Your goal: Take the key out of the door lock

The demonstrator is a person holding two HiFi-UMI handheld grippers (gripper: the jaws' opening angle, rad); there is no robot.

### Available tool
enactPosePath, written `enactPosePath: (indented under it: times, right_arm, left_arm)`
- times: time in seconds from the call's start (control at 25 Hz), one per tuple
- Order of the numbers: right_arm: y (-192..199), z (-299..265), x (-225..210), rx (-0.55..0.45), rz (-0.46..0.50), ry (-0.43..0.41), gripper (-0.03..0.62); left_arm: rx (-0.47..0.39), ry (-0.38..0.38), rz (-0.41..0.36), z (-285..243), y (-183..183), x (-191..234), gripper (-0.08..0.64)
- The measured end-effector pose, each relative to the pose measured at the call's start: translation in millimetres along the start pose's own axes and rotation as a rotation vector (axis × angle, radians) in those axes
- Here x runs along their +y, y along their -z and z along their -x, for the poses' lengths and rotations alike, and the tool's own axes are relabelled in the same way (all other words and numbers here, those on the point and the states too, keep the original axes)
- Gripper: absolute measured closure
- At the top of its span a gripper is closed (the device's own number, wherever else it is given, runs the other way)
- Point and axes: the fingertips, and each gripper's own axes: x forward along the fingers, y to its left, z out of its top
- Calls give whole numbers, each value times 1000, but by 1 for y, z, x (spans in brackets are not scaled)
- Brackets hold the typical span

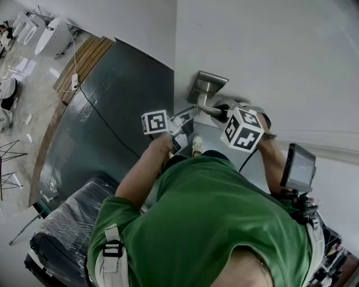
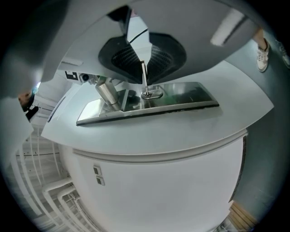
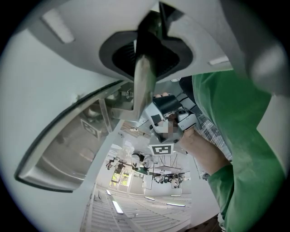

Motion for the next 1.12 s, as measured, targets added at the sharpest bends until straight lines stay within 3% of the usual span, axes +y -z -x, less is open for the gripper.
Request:
enactPosePath:
  times: [0.44, 0.96, 1.12]
  right_arm:
    - [-2, 0, -1, -7, 1, -11, 509]
    - [2, -3, -5, -7, 2, 0, 509]
    - [4, -3, -7, -6, 1, 8, 509]
  left_arm:
    - [2, 2, 63, 4, 6, -1, 526]
    - [3, -16, -18, 7, 7, 7, 528]
    - [9, -31, -8, 17, 17, 7, 533]
